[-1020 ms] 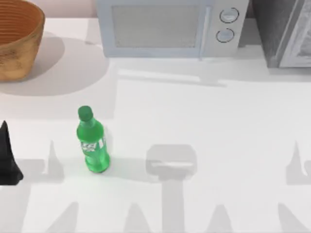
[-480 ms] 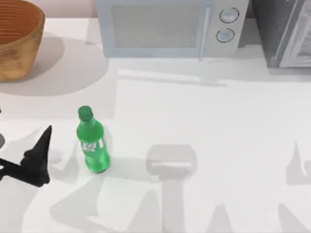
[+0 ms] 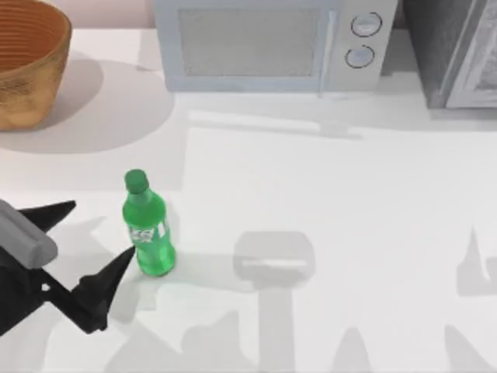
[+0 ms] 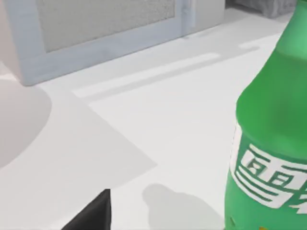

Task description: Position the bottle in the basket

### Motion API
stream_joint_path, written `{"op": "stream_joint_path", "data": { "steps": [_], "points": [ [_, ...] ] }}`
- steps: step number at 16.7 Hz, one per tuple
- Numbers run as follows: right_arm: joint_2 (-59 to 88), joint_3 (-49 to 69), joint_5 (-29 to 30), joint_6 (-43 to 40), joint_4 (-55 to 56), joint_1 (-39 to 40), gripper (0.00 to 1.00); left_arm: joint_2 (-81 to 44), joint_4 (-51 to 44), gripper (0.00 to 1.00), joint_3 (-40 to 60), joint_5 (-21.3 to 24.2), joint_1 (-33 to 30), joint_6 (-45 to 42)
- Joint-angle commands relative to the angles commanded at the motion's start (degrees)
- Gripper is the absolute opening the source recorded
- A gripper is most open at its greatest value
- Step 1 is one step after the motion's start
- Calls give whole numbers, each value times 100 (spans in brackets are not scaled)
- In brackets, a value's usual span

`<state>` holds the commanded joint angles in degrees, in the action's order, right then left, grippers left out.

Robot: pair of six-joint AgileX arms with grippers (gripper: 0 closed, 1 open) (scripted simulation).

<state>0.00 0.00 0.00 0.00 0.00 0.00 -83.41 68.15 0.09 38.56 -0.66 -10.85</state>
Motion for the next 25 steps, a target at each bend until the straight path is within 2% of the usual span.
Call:
{"op": "stream_joint_path", "data": {
  "steps": [5,12,15,21,25],
  "points": [
    [0,0,0,0,0,0,100,-1251,1037,100,44,597,-28,-169],
    [0,0,0,0,0,0,100,-1339,1103,100,46,618,-34,-171],
    [0,0,0,0,0,0,100,-1679,1257,100,333,337,-354,-58],
    [0,0,0,0,0,0,100,-2701,1642,100,1168,-581,-1322,253],
    [0,0,0,0,0,0,100,-2783,1671,100,1238,-660,-1404,277]
  ]
}}
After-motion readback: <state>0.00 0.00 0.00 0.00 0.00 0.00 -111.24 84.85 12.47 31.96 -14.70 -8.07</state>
